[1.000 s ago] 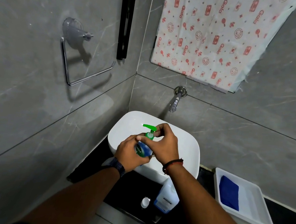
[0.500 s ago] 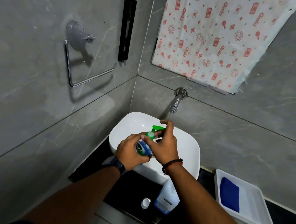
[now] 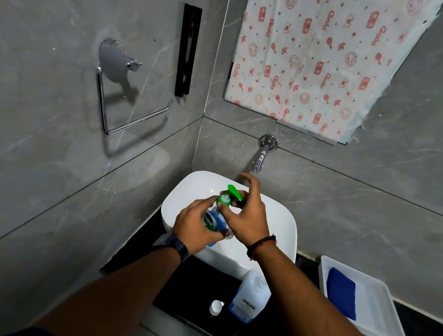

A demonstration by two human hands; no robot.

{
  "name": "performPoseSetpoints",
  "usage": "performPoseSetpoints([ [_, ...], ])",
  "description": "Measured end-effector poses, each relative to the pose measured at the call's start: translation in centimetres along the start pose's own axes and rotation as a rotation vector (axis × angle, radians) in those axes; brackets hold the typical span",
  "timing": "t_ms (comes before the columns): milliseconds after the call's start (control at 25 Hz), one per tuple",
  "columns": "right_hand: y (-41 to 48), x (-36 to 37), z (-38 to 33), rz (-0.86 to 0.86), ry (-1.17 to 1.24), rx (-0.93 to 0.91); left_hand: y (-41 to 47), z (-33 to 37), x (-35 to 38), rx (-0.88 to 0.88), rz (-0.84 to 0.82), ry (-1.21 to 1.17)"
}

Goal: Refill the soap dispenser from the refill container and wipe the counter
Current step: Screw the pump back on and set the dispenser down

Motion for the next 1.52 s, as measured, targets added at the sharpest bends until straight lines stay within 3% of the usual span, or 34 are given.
performPoseSetpoints([
  [440, 0.31, 0.12, -0.34, 0.012, -0.024, -0.002, 0.19, 0.43, -0.29, 0.017, 0.003, -0.003],
  [600, 0.39, 0.11, -0.11, -0.054, 0.059, 0.006, 0.16, 0.40, -0.41, 0.020, 0.008, 0.007],
  [760, 0.28, 0.10, -0.11, 0.038, -0.012, 0.025, -0.12, 0.49, -0.44, 0.036, 0.018, -0.005],
  [920, 0.34, 0.19, 0.36, -0.062, 0.091, 0.043, -0.07, 0.27, -0.52, 0.022, 0.022, 0.001],
  [1080, 0.25, 0.17, 0.10, 0.047, -0.018, 0.026, -0.28, 0.61, -0.41, 0.030, 0.019, -0.025],
  [1240, 0.26, 0.28, 0.39, -0.054, 0.086, 0.038, -0.15, 0.44, -0.44, 0.026, 0.014, -0.016],
  [1400, 0.19, 0.27, 0.16, 0.033, -0.007, 0.053, -0.20, 0.21, -0.40, 0.006, -0.001, -0.007],
  [1520, 0.11, 0.39, 0.38, -0.038, 0.022, 0.055, -0.19, -0.02, -0.45, -0.005, 0.001, 0.002],
])
Point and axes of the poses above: each hand's wrist, its own y-axis towards the middle knuckle, its own x-axis out of the palm, z = x × y, the point moved 3 cm from there along y, towards the middle knuckle, and after that the axes turned 7 degrees about z, right-handed, at the moved point
